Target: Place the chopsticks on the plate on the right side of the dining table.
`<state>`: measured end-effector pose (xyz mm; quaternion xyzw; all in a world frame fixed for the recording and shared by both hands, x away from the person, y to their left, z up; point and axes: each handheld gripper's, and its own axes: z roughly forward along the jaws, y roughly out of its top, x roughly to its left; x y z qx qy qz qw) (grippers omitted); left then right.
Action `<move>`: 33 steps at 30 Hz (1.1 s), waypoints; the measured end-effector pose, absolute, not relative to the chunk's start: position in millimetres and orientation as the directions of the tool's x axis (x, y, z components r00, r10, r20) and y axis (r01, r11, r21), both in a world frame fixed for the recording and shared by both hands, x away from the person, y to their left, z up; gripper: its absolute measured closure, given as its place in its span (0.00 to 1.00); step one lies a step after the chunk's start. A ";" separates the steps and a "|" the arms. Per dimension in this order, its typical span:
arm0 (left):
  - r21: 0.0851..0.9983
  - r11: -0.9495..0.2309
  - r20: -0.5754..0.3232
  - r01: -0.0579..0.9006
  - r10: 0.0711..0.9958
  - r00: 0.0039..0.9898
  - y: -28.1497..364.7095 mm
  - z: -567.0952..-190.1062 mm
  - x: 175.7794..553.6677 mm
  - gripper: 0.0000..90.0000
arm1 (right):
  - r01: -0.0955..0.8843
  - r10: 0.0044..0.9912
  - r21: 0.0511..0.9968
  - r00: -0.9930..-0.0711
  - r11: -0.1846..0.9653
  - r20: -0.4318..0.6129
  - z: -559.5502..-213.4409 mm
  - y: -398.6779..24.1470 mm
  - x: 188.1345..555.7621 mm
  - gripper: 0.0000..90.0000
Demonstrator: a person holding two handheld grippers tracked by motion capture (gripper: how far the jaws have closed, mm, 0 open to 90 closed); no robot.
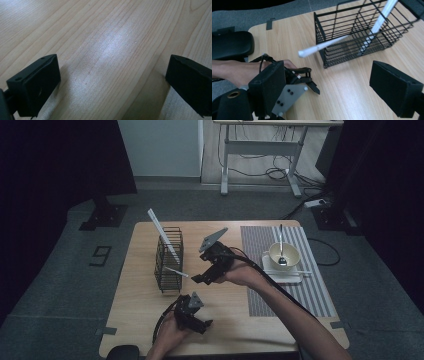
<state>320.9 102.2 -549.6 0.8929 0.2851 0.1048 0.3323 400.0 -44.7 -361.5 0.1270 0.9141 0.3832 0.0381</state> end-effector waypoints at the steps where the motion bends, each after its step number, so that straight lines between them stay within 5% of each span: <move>1: 0.653 -0.617 -0.002 0.439 0.578 0.816 102.2 -549.5 320.9 0.00 | 0.196 0.255 0.711 -0.967 0.675 0.025 -361.9 -41.8 399.5 0.15; 8: 0.653 -0.617 -0.002 0.439 0.578 0.816 102.2 -549.5 320.9 0.00 | 0.184 0.250 0.698 -0.968 0.692 0.007 -366.6 -23.8 399.2 0.23; 24: 0.649 -0.619 -0.002 0.441 0.578 0.816 102.4 -549.2 320.7 0.00 | 0.157 0.245 0.659 -0.969 0.736 -0.042 -377.2 -4.5 387.8 0.78; 33: 0.653 -0.618 -0.001 0.439 0.578 0.816 102.2 -549.5 320.9 0.00 | 0.149 0.305 0.647 -0.942 0.748 -0.136 -368.7 -7.9 385.4 0.86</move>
